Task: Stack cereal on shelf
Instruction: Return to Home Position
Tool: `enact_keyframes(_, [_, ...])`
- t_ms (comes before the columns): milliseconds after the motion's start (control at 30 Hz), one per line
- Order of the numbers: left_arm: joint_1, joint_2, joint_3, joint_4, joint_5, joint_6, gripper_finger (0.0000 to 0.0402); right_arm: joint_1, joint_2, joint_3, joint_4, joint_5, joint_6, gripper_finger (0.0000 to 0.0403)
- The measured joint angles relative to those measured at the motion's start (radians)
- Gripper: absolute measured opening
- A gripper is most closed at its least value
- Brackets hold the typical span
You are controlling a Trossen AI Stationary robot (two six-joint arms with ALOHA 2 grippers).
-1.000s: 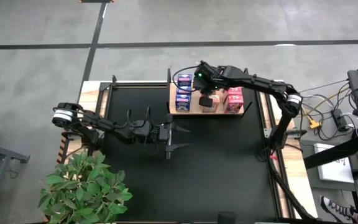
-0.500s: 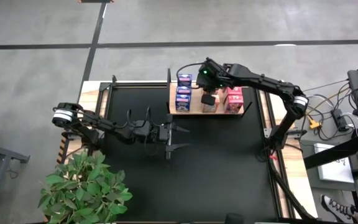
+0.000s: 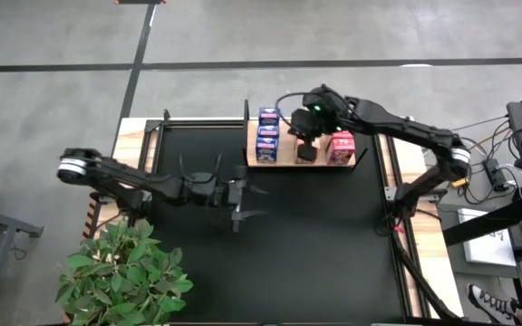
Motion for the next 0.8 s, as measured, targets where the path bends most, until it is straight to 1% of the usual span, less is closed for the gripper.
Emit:
enact_keyframes(100, [-0.003,-0.095,-0.006,-0.149,0.0,-0.005,0.0231,0.041,-0.093,-0.102,0.111,-0.047,-0.001,0.0009])
enact_keyframes(200, [-0.007,-0.194,-0.029,-0.272,0.0,-0.015,0.0231,0.09,-0.196,-0.232,0.239,-0.055,0.0,0.0009])
enact_keyframes(267, [-0.012,-0.255,-0.057,-0.318,0.0,-0.028,0.0231,0.123,-0.26,-0.327,0.323,-0.054,0.008,0.0009])
enact_keyframes(467, [-0.016,-0.472,-0.187,-0.33,0.0,-0.047,0.0231,0.225,-0.446,-0.593,0.515,-0.053,0.038,0.0009])
enact_keyframes(633, [-0.015,-0.661,-0.299,-0.327,-0.005,-0.075,0.0231,0.277,-0.571,-0.769,0.662,-0.049,0.053,0.0009])
enact_keyframes(800, [-0.015,-0.815,-0.392,-0.318,-0.089,-0.123,0.0231,0.291,-0.68,-0.889,0.733,-0.049,0.091,0.0009])
